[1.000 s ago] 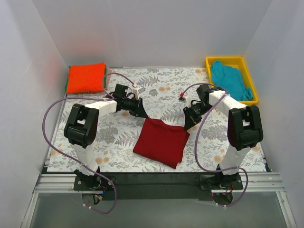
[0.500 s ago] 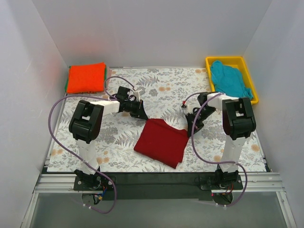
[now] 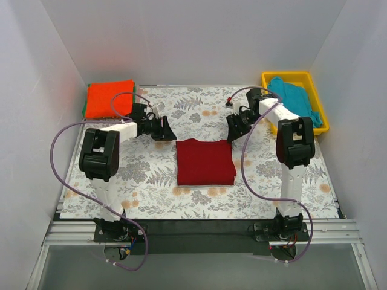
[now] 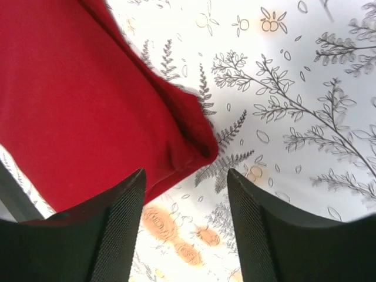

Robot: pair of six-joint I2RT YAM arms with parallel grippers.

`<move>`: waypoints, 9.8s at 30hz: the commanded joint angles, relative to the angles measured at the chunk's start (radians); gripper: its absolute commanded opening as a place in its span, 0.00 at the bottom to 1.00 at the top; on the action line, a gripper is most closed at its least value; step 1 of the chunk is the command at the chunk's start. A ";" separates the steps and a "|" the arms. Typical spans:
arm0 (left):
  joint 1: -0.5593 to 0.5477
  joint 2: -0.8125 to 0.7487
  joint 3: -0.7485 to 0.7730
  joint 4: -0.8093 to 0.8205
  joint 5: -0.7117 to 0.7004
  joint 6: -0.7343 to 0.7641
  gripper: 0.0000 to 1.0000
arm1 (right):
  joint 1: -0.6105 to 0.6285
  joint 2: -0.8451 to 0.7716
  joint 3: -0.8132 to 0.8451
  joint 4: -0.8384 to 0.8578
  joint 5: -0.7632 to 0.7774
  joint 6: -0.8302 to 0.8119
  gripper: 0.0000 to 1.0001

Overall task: Fold and stack the t-shirts
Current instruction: Fold the tshirt, then neatly place the folded tshirt to the corner

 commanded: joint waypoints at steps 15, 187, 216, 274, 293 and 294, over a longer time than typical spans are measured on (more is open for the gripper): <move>-0.047 -0.377 -0.422 0.005 0.131 -0.198 0.56 | -0.011 -0.347 -0.503 -0.055 -0.221 0.005 0.61; 0.038 -0.308 -0.565 0.372 -0.062 -0.750 0.93 | 0.807 -0.245 -0.109 0.370 0.387 0.109 0.01; -0.092 -0.098 -0.403 0.379 -0.283 -0.825 0.47 | 0.796 -0.178 0.018 0.406 0.377 0.221 0.01; 0.129 0.125 0.964 -0.254 -0.715 0.345 0.00 | 0.351 -0.650 -0.422 0.390 0.281 0.146 0.98; 0.135 0.057 1.009 -0.297 -0.679 0.337 0.00 | 0.351 -0.612 -0.405 0.383 0.275 0.156 0.98; 0.137 0.057 1.007 -0.296 -0.679 0.340 0.00 | 0.353 -0.610 -0.404 0.384 0.275 0.156 0.98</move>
